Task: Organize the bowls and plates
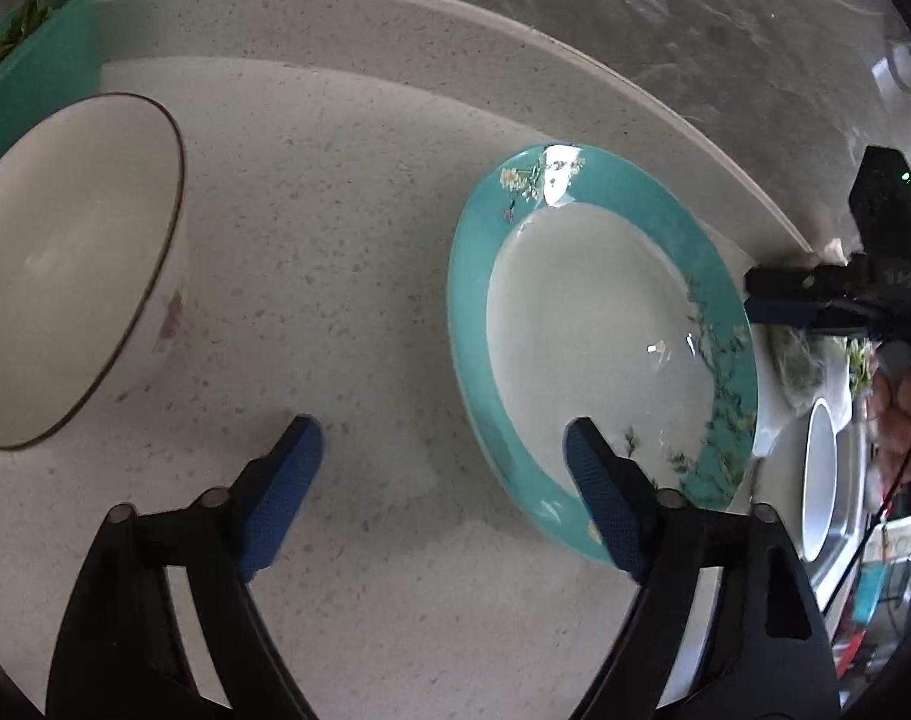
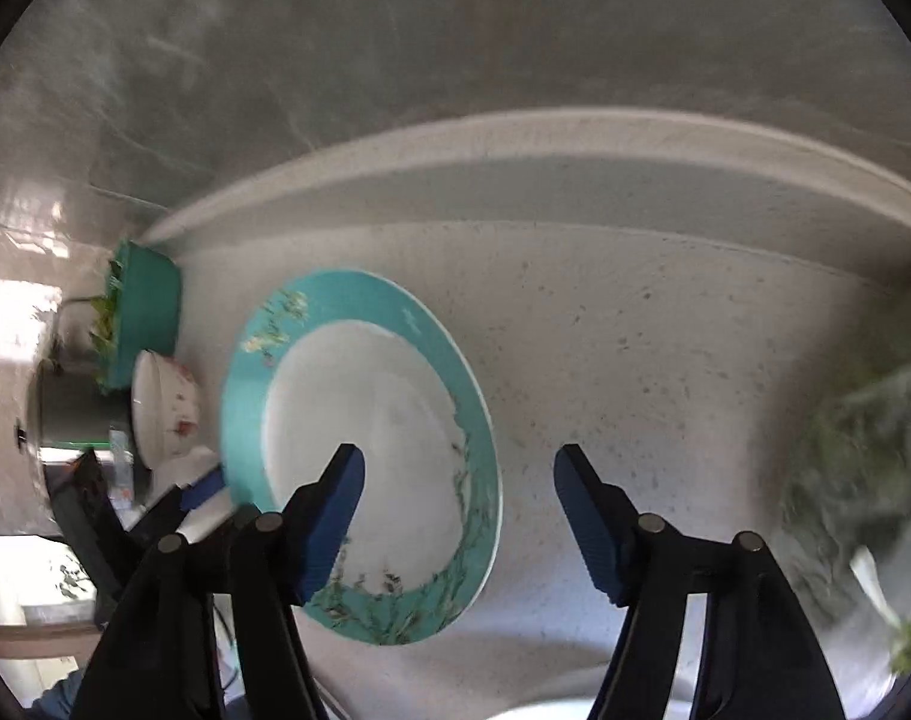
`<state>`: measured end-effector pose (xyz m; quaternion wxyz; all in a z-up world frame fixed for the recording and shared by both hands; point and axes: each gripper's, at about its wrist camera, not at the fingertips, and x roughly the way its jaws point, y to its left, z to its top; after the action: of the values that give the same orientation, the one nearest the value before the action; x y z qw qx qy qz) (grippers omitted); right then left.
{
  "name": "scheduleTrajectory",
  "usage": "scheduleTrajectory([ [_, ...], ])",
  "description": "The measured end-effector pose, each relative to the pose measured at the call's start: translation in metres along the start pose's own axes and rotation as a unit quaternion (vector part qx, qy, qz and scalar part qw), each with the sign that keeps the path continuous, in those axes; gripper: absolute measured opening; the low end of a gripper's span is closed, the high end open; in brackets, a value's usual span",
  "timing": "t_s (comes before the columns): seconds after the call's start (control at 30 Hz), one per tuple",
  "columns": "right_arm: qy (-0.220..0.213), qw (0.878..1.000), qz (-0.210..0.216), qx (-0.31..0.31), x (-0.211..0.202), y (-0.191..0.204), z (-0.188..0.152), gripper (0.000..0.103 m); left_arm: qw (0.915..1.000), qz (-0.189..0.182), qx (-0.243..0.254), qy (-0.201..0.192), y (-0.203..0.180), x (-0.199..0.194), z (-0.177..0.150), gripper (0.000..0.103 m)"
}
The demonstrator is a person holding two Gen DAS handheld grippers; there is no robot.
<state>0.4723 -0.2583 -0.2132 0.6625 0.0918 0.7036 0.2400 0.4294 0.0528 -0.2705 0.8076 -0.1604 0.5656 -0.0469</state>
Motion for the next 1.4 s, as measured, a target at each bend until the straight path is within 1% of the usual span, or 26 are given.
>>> scheduleTrajectory([
  [0.1, 0.008, 1.000, 0.001, -0.006, 0.010, 0.003, 0.004, 0.062, 1.0000, 0.001, 0.009, 0.002, -0.004, 0.005, 0.008, 0.069],
  [0.13, 0.013, 1.000, 0.004, -0.007, 0.014, 0.004, 0.004, 0.059, 0.9999, 0.003, 0.013, 0.002, -0.003, 0.006, 0.006, 0.065],
  [0.2, 0.022, 1.000, -0.001, -0.012, 0.020, 0.005, 0.003, 0.056, 0.9999, 0.003, 0.014, 0.005, -0.007, 0.010, 0.009, 0.061],
  [0.23, 0.024, 1.000, -0.006, -0.014, 0.022, 0.005, 0.002, 0.054, 0.9999, 0.000, 0.012, 0.005, -0.008, 0.011, 0.011, 0.055],
  [0.3, 0.026, 1.000, -0.006, -0.009, 0.026, 0.004, 0.000, 0.053, 0.9999, -0.003, 0.013, 0.005, -0.004, 0.007, 0.013, 0.051],
  [0.33, 0.027, 1.000, -0.004, -0.005, 0.027, 0.003, 0.000, 0.046, 0.9998, -0.008, 0.015, 0.007, -0.003, 0.004, 0.012, 0.043],
  [0.37, 0.029, 1.000, -0.004, -0.005, 0.029, 0.003, -0.001, 0.034, 0.9997, -0.012, 0.019, 0.012, -0.005, 0.007, 0.012, 0.026],
  [0.43, 0.036, 0.999, -0.005, -0.007, 0.028, 0.002, -0.002, 0.021, 0.9992, -0.020, 0.028, 0.020, -0.006, 0.009, 0.014, 0.015],
  [0.53, 0.038, 0.999, -0.024, -0.016, 0.030, 0.006, -0.004, 0.016, 0.9990, -0.024, 0.030, 0.020, -0.008, 0.011, 0.012, 0.015],
  [0.63, 0.037, 0.999, -0.025, -0.010, 0.032, 0.006, -0.006, 0.016, 0.9987, -0.033, 0.027, 0.027, -0.006, 0.012, 0.014, 0.014],
  [0.93, 0.025, 0.999, -0.036, -0.009, 0.030, 0.014, -0.017, 0.017, 0.9989, -0.030, 0.028, 0.025, -0.006, 0.005, 0.016, 0.013],
  [1.17, 0.009, 0.999, -0.036, -0.005, 0.012, 0.021, -0.031, 0.017, 0.9985, -0.039, 0.035, 0.015, -0.007, -0.019, 0.010, 0.013],
  [1.3, -0.010, 0.999, -0.032, -0.007, -0.007, 0.035, -0.047, 0.017, 0.9978, -0.050, 0.043, 0.009, -0.008, -0.041, -0.003, 0.014],
  [1.4, -0.024, 0.999, -0.028, -0.012, -0.021, 0.049, -0.065, 0.017, 0.9971, -0.055, 0.053, 0.000, -0.005, -0.062, -0.017, 0.014],
])
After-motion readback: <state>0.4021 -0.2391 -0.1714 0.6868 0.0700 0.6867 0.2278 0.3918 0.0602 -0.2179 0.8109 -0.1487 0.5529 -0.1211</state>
